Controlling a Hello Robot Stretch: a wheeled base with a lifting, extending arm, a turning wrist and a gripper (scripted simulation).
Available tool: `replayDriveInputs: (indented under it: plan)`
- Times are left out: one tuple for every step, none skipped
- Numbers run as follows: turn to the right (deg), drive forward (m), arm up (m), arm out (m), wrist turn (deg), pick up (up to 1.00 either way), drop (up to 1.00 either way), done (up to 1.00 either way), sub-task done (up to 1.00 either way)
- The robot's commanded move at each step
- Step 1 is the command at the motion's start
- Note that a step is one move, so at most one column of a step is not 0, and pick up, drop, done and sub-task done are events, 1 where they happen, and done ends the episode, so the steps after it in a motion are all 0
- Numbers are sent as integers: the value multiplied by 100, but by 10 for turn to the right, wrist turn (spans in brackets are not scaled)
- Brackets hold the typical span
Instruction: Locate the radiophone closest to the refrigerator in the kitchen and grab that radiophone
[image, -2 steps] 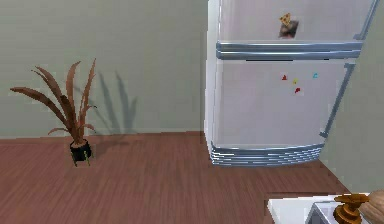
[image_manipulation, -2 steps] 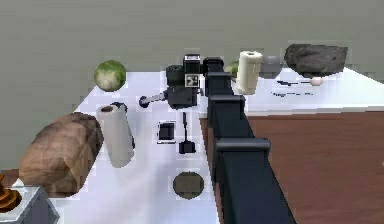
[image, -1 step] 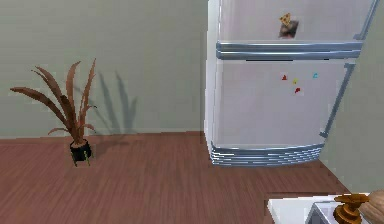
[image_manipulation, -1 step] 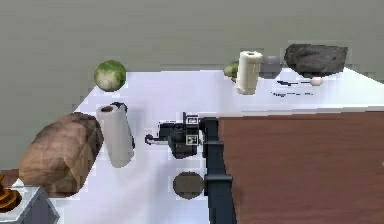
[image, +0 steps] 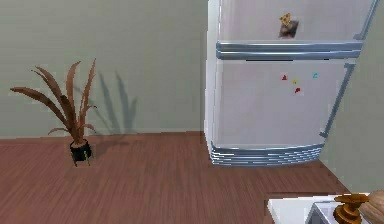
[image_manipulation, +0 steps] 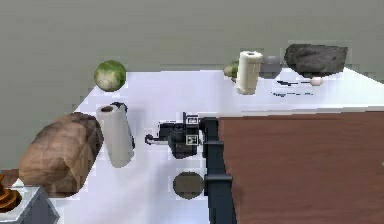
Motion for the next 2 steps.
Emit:
replayDriveInputs:
  plan:
    - [0,0,10,0,0,0,0,0,0]
    - [0,0,0,0,0,0,0,100,0]
